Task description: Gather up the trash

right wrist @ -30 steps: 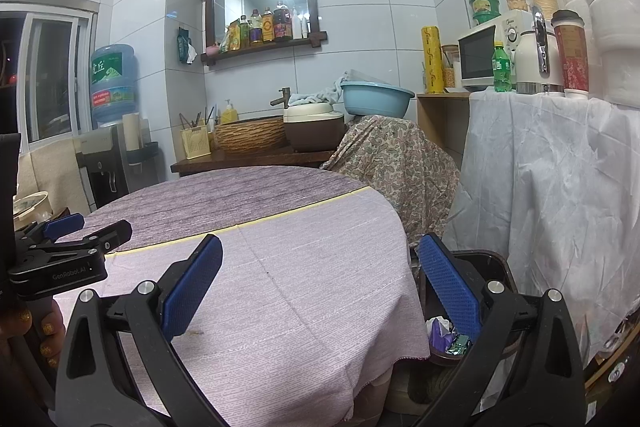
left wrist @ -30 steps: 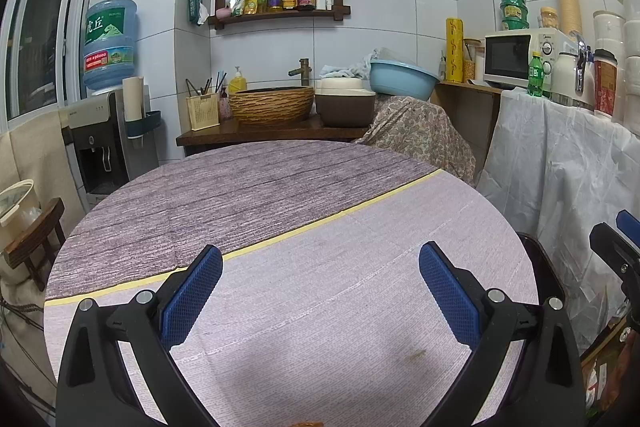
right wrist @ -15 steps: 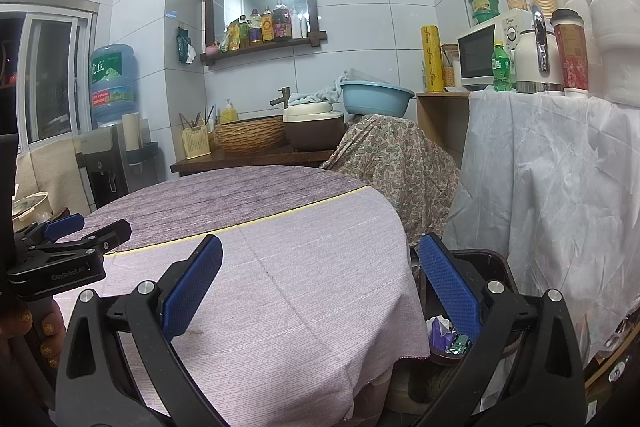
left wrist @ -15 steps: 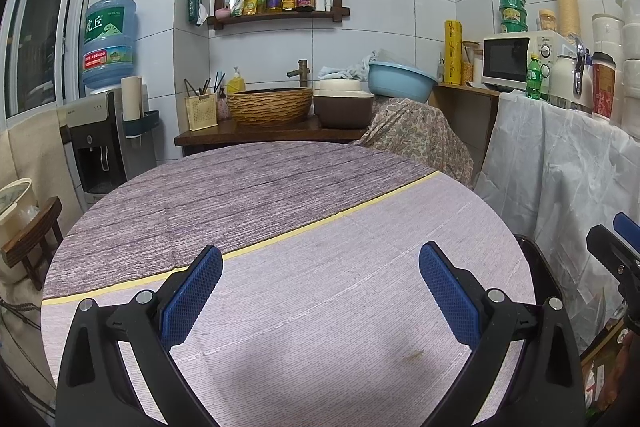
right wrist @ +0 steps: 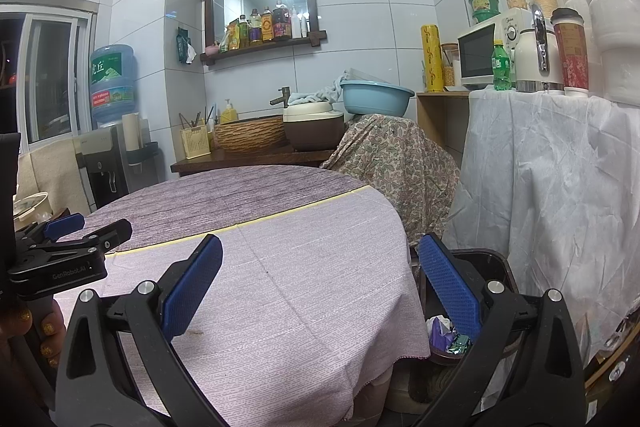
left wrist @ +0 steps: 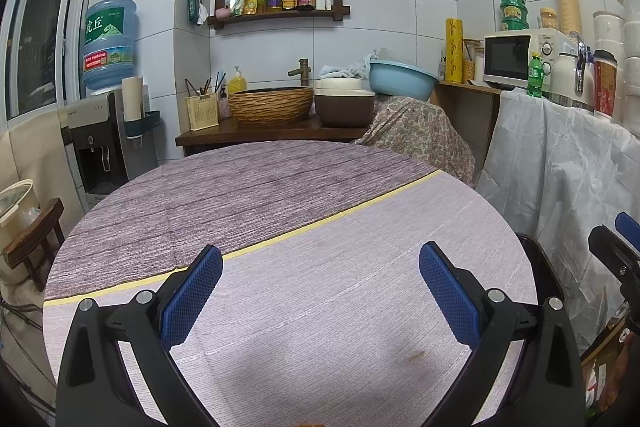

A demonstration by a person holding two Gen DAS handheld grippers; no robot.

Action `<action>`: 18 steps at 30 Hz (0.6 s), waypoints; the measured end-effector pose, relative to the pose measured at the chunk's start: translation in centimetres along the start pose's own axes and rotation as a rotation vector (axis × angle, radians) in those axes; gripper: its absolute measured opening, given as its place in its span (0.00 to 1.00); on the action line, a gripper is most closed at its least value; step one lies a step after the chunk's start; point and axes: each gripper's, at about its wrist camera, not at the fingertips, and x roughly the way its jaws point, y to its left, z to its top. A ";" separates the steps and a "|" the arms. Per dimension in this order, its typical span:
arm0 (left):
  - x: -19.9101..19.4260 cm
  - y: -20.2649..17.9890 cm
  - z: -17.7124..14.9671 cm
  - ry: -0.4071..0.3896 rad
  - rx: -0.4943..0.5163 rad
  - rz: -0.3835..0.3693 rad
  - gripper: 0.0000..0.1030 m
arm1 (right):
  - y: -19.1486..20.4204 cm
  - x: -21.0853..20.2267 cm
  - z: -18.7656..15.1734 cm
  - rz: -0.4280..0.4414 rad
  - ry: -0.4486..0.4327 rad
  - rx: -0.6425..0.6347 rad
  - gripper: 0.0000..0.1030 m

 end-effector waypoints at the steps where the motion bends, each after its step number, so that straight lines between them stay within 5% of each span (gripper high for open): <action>1: 0.0 0.0 0.0 0.000 -0.001 0.000 0.95 | 0.0 0.0 -0.1 0.000 0.000 0.000 0.94; 18: 0.0 0.1 0.0 0.000 0.000 -0.001 0.95 | 0.1 0.0 0.0 -0.001 0.001 0.001 0.94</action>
